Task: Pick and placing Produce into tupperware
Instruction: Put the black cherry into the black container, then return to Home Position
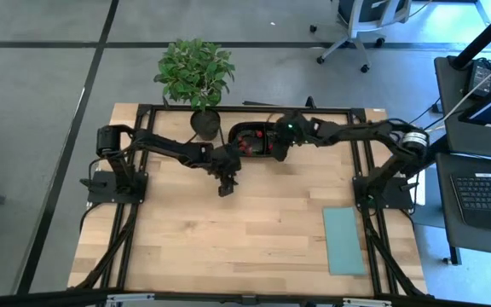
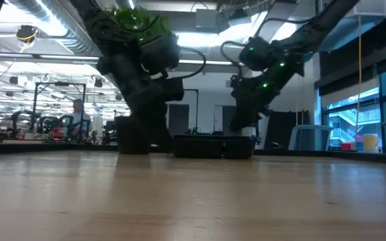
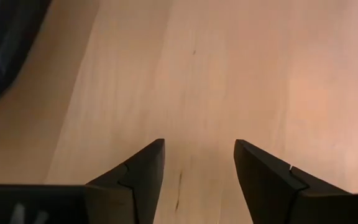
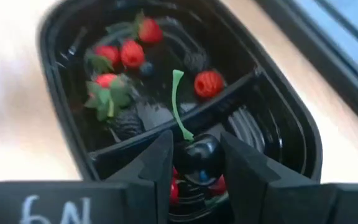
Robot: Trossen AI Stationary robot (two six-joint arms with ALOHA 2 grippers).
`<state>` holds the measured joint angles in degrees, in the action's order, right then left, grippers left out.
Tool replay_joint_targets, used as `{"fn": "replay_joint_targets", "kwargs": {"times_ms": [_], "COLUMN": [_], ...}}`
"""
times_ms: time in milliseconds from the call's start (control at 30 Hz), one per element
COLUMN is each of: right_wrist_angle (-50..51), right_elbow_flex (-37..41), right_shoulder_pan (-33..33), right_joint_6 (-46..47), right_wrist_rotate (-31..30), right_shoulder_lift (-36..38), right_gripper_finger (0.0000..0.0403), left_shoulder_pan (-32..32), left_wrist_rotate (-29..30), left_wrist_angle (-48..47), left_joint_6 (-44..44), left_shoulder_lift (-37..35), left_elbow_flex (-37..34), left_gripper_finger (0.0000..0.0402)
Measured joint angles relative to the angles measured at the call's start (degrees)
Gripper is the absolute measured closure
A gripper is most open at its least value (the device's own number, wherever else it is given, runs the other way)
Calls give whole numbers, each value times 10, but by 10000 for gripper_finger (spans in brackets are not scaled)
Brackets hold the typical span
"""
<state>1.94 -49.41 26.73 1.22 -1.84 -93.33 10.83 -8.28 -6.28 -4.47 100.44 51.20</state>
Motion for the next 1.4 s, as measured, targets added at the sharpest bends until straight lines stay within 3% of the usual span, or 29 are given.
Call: {"fn": "replay_joint_targets", "kwargs": {"times_ms": [333,1033,1200,1400], "right_wrist_angle": [62,60,62,67], "right_elbow_flex": [-50,-50,-50,-50], "right_shoulder_pan": [9,11,11,11], "right_joint_6": [-2,-28,-15,-13], "right_wrist_rotate": [0,0,0,0], "right_shoulder_lift": [-64,-65,-65,-65], "right_gripper_finger": [283,243,243,242], "left_shoulder_pan": [-17,-19,-14,5], "left_wrist_rotate": [12,10,-33,-25], "left_wrist_angle": [-8,4,7,46], "left_joint_6": [-14,18,53,73], "left_shoulder_lift": [0,-4,-59,-196], "left_elbow_flex": [0,0,-6,-71], "left_gripper_finger": [215,215,215,215]}}
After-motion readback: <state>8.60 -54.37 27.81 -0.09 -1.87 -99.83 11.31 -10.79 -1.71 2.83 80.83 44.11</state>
